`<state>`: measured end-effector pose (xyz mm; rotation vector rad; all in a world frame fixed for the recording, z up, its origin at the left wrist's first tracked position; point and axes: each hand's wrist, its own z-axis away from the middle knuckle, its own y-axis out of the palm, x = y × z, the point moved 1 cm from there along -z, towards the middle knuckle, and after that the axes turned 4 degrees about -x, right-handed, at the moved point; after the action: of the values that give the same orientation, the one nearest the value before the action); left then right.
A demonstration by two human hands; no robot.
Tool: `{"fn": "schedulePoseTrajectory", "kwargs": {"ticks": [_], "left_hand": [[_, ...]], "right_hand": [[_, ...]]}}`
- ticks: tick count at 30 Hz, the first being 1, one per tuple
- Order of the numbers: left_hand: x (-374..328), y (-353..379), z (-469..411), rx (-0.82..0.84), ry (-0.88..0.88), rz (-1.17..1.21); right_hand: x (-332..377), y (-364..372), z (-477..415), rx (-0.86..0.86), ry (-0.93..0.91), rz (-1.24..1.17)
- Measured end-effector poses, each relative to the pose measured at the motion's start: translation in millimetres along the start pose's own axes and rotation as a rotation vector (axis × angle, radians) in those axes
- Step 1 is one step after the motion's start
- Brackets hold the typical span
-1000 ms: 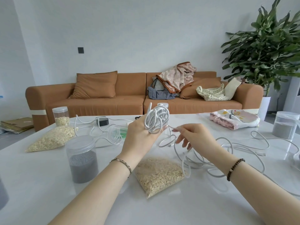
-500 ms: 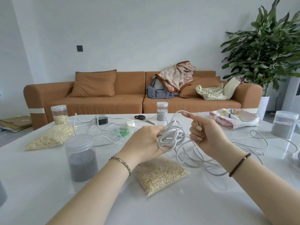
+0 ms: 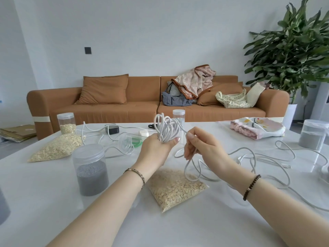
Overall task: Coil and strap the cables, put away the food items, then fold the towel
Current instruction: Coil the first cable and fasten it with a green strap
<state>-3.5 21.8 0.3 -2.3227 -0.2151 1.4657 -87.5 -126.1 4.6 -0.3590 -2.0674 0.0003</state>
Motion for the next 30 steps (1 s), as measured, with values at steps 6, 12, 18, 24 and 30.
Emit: {"fn": "schedulePoseTrajectory", "kwargs": {"ticks": [6, 12, 18, 24, 30], "left_hand": [[-10, -2, -5, 0.116, -0.42, 0.769], [-11, 0, -2, 0.216, -0.331, 0.743], [-13, 6, 3, 0.299, -0.323, 0.691], [-10, 9, 2, 0.339, -0.304, 0.683], [-4, 10, 1, 0.159, -0.275, 0.683]], "right_hand": [[-3, 3, 3, 0.032, 0.021, -0.018], [-2, 1, 1, -0.016, 0.001, 0.042], [-2, -3, 5, -0.088, -0.303, 0.51], [3, -6, 6, -0.059, -0.645, 1.14], [4, 4, 10, -0.069, -0.658, 1.119]]}}
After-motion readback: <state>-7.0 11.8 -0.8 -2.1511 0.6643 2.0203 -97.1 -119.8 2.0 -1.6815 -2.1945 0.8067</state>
